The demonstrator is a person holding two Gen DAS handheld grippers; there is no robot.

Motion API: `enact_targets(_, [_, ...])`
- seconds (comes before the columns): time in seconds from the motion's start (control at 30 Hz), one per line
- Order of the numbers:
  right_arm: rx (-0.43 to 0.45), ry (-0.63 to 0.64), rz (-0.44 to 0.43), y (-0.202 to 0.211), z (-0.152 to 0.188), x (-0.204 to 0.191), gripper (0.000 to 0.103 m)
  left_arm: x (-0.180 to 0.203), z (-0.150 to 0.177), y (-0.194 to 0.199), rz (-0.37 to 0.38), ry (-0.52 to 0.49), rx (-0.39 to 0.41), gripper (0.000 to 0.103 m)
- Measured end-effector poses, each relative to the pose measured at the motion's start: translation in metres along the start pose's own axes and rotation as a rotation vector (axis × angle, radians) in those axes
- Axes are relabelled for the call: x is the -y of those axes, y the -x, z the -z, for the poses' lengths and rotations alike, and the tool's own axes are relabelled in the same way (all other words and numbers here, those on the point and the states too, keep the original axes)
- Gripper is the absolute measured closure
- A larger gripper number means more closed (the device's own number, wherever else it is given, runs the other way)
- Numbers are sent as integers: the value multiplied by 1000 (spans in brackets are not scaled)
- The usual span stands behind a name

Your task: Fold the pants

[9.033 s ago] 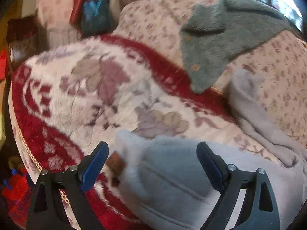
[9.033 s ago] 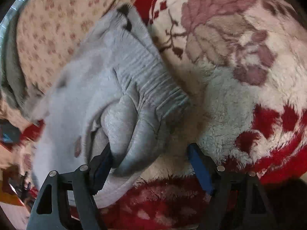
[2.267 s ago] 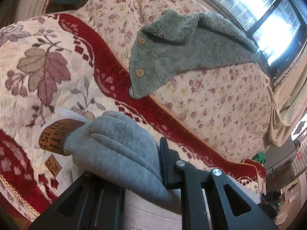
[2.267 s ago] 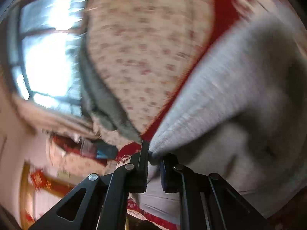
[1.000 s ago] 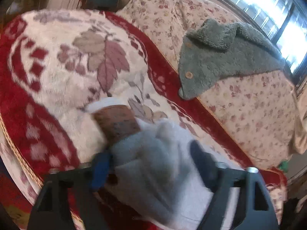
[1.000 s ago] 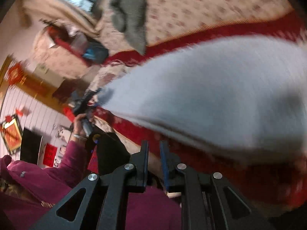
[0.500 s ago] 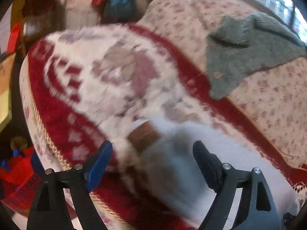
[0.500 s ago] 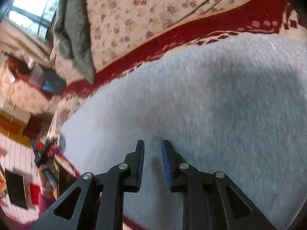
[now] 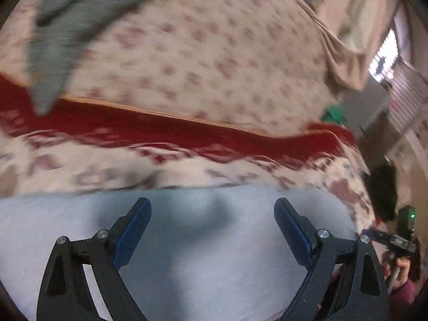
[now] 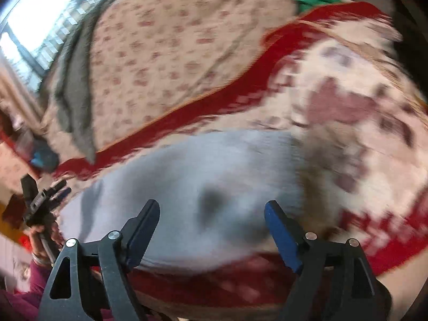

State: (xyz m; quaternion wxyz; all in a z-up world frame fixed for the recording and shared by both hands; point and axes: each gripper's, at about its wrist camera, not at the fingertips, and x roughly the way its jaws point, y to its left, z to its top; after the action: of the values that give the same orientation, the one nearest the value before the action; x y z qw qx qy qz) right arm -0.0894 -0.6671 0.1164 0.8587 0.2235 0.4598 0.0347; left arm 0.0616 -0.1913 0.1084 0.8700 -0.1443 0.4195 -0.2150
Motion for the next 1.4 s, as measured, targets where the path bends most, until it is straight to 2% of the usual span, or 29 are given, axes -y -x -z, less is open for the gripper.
enact_targets(0.07, [-22,-46,-8,-2,6,15,18,15,-12,-26,33,-37,-26,10])
enact_targets(0.13, [-27,-90,0,-10,8,24,18,25,-24,-51,79,-36,-69,10])
enact_targets(0.2, [-21,-99,-9,-15,6,29,18,31,-31,-76,92,-36,-105,10])
enact_targets(0.27, [-32,-132,-60,-26,3,34,18,37,-37,-102,90,-46,-148,10])
enact_targets(0.33, [-92,-243,-137,-46,6,48,18,41,-40,-127,84,-38,-201,10])
enact_targets(0.37, [-99,-287,-210,-55,9,51,26,41,-40,-136,89,-36,-229,10])
enact_targets(0.4, [-85,-275,-225,-57,9,49,54,42,-38,-146,100,-34,-266,10])
enact_targets(0.43, [-60,-225,-201,-53,9,44,67,45,-36,-154,111,-42,-293,10])
enact_targets(0.47, [-20,-153,-192,-45,7,36,75,47,-35,-158,116,-55,-309,10])
enact_targets(0.57, [41,-3,-201,-25,4,17,77,60,-28,-172,108,-141,-368,10])
enact_targets(0.63, [18,66,-118,-29,7,10,77,62,-26,-182,109,-162,-405,10])
enact_targets(0.73, [-49,64,-76,-47,17,19,77,67,-24,-191,198,-151,-461,10])
enact_targets(0.87, [-69,-25,-136,-50,20,36,77,81,-19,-204,260,-197,-536,11])
enact_targets(0.9, [-71,-18,-133,-51,20,35,77,86,-17,-207,259,-221,-551,14])
enact_targets(0.97, [-72,-5,-128,-50,20,34,77,95,-13,-209,243,-279,-563,35])
enact_targets(1.0, [-71,-5,-131,-50,20,34,77,98,-11,-207,232,-303,-556,39])
enact_targets(1.07, [-66,-7,-139,-49,20,34,75,98,-12,-205,183,-341,-518,68])
enact_targets(1.1, [-65,-4,-138,-49,19,34,75,93,-16,-206,180,-331,-501,69])
enact_targets(1.17, [-68,0,-128,-51,18,31,75,82,-22,-207,182,-274,-472,84])
enact_targets(1.23, [-71,-2,-121,-51,18,30,74,75,-28,-200,181,-218,-418,89])
enact_targets(1.3, [-73,-6,-121,-50,19,31,74,74,-26,-190,205,-216,-376,89])
enact_targets(1.4, [-81,-31,-127,-53,19,34,74,69,-11,-200,179,-208,-391,90])
